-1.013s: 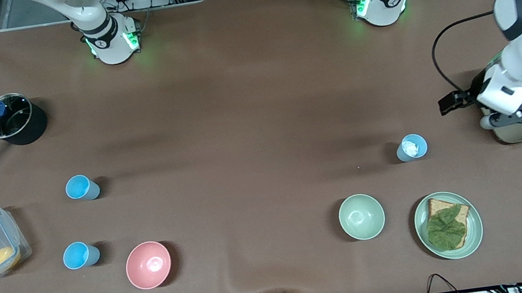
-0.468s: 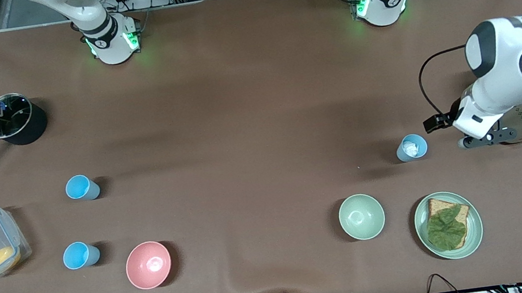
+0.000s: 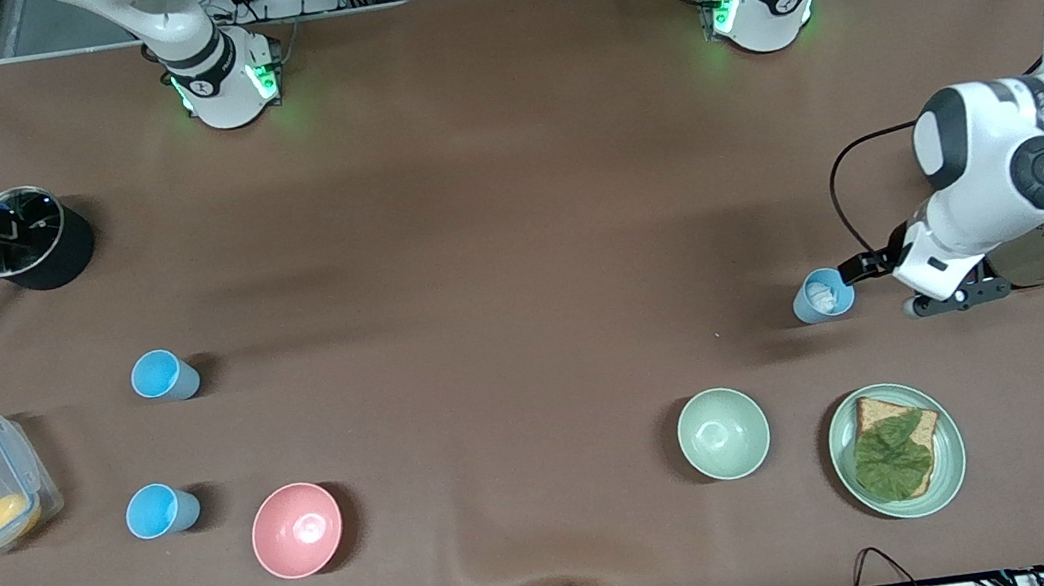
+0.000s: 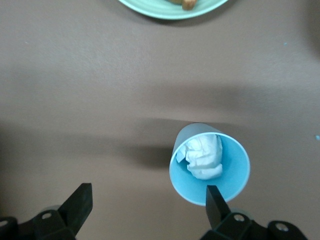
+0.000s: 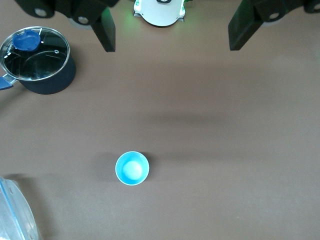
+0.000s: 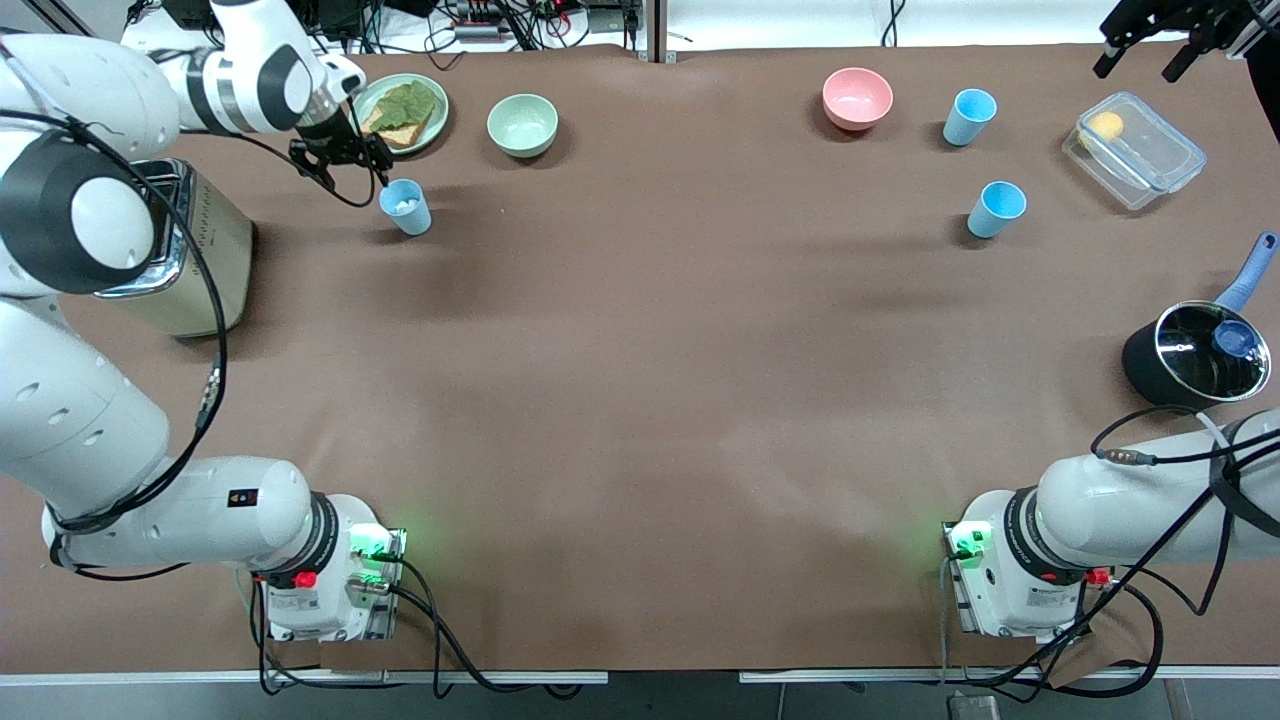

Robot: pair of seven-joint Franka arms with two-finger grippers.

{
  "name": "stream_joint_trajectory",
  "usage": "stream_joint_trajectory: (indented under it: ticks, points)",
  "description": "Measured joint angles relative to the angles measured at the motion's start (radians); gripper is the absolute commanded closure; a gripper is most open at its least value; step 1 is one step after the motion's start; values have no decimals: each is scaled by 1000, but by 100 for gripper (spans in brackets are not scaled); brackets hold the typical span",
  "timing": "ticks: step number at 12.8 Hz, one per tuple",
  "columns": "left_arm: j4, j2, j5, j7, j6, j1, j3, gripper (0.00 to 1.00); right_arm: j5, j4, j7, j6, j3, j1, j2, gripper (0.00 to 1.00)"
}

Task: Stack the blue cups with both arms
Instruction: 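Grasp the blue cup with the left gripper while the right gripper reaches another cup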

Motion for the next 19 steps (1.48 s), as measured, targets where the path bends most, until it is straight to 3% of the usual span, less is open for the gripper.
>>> stream_joint_trajectory:
  ticks: [1,5,7,11,15,19]
  points:
    - [-3,12,0,0,9,0,0,1,-5,-13,0,32,0,0,18,0]
    - [-6,39,0,-2,23,0,0,47,-54,-188,0,321,-1,0,69,0]
    - [-7,54,0,-15,32,0,-1,62,-73,-272,1,434,-4,-4,104,0]
    - [-7,62,-9,-39,38,-6,-9,100,-78,-289,-2,557,-13,-23,230,0]
    - [5,59,-22,-68,40,-9,-54,100,-110,-289,-2,657,-13,-23,315,0]
    - [26,27,-22,-210,38,-11,-174,100,-114,-289,-2,700,-13,-26,394,0]
